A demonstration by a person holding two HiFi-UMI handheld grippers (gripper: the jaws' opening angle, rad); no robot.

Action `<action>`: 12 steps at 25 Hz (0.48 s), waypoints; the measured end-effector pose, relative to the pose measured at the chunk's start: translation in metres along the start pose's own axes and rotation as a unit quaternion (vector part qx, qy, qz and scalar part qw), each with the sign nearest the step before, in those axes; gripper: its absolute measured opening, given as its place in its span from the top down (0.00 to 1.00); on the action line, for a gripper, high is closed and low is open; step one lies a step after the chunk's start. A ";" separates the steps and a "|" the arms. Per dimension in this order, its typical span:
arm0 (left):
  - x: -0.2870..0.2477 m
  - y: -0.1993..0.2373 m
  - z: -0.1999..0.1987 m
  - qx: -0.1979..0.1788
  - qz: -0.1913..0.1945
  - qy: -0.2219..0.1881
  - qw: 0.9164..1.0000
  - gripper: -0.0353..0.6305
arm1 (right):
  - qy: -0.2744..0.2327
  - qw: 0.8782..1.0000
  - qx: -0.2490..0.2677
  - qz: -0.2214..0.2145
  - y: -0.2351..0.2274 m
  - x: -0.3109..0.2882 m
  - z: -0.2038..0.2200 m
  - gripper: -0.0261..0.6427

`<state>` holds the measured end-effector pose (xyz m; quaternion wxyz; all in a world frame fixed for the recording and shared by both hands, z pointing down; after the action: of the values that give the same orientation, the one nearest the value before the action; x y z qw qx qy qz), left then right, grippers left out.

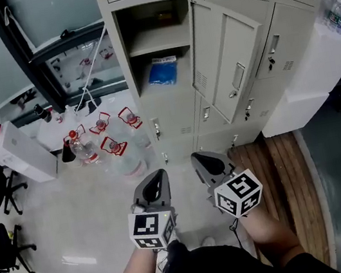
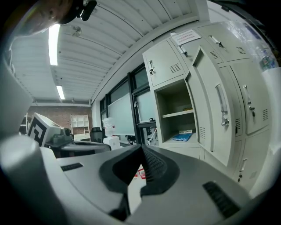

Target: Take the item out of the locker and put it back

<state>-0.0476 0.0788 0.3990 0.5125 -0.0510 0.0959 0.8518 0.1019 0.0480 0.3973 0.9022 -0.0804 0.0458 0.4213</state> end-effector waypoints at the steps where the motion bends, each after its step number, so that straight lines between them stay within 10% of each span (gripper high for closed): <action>1: -0.002 0.005 -0.001 0.000 0.002 0.001 1.000 0.94 | 0.001 1.000 0.000 0.001 0.000 -0.006 -0.001 0.97; 12: -0.032 0.071 -0.010 0.005 0.025 0.013 1.000 0.94 | 0.010 1.000 -0.006 0.023 -0.002 -0.079 -0.011 0.97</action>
<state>-0.0958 0.0167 0.4035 0.4899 -0.0567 0.1081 0.8632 0.0526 -0.0151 0.3987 0.8914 -0.0888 0.0537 0.4412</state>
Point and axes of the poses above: the fingertips, and each gripper's own axes: x backward along the fingers, y to its left, z out of its underside, the point moved 6 cm from there along x, backward along the fingers, and after that the axes turned 2 degrees about x, right-handed, at the moved point
